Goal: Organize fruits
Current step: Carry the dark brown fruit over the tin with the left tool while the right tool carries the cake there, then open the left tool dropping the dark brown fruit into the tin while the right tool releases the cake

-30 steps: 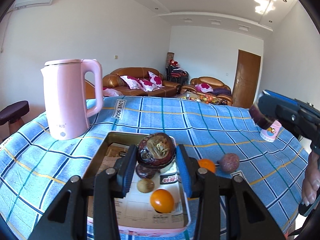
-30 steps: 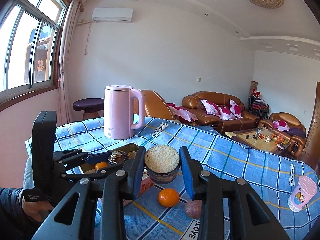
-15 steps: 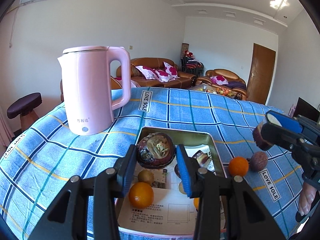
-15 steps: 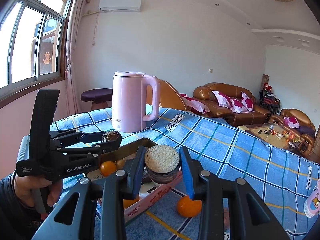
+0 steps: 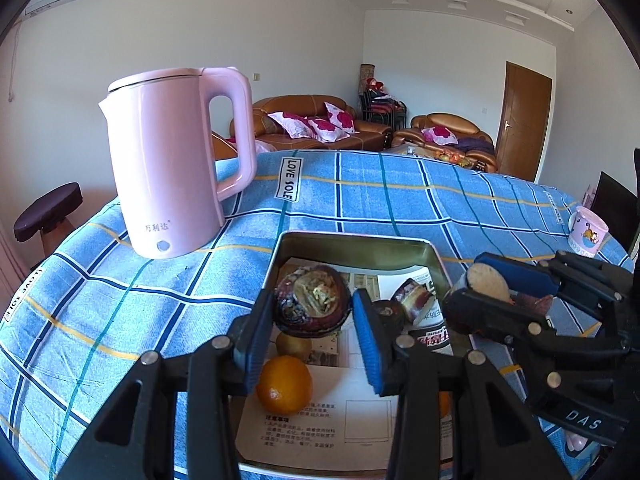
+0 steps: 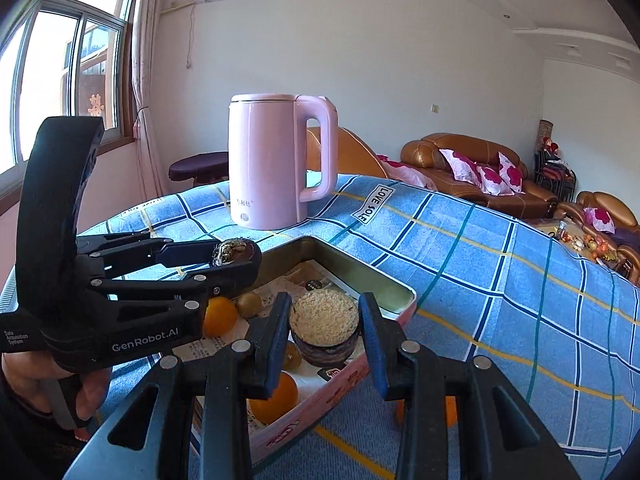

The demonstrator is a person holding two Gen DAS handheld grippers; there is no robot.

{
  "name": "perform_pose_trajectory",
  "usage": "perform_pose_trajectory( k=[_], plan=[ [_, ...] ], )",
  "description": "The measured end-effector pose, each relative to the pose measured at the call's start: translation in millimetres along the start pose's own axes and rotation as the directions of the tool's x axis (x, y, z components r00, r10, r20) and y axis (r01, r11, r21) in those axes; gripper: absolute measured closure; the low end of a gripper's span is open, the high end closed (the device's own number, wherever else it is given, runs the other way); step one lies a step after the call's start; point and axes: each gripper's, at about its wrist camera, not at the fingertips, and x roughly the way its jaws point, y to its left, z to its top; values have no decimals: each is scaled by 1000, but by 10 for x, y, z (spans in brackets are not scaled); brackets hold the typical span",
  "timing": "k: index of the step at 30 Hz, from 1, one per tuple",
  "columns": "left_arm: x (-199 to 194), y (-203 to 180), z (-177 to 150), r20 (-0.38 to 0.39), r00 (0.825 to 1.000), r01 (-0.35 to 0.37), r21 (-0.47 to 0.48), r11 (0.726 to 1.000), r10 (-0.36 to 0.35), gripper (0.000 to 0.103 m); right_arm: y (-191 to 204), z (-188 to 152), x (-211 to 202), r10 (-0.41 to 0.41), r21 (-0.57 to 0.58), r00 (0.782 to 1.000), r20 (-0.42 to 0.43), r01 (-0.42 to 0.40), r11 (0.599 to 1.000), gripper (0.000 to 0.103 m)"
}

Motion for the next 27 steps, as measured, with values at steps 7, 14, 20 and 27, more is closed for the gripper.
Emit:
perform_pose_trajectory(
  k=[7, 14, 20, 27],
  plan=[
    [32, -19, -30, -17, 1000, 1, 9, 1000, -1, 61, 21, -58, 93, 8, 1, 1000, -26, -8, 1000, 66],
    [84, -31, -49, -38, 999, 4, 15, 1000, -4, 61, 40, -104, 163, 13, 1, 999, -46, -13, 1000, 66],
    [117, -48, -81, -59, 998, 3, 26, 1000, -1, 61, 36, -116, 192, 12, 3, 998, -55, -12, 1000, 66],
    [182, -65, -118, -92, 996, 4, 41, 999, 0, 61, 29, -114, 226, 2, 7, 997, -71, -2, 1000, 66]
  ],
)
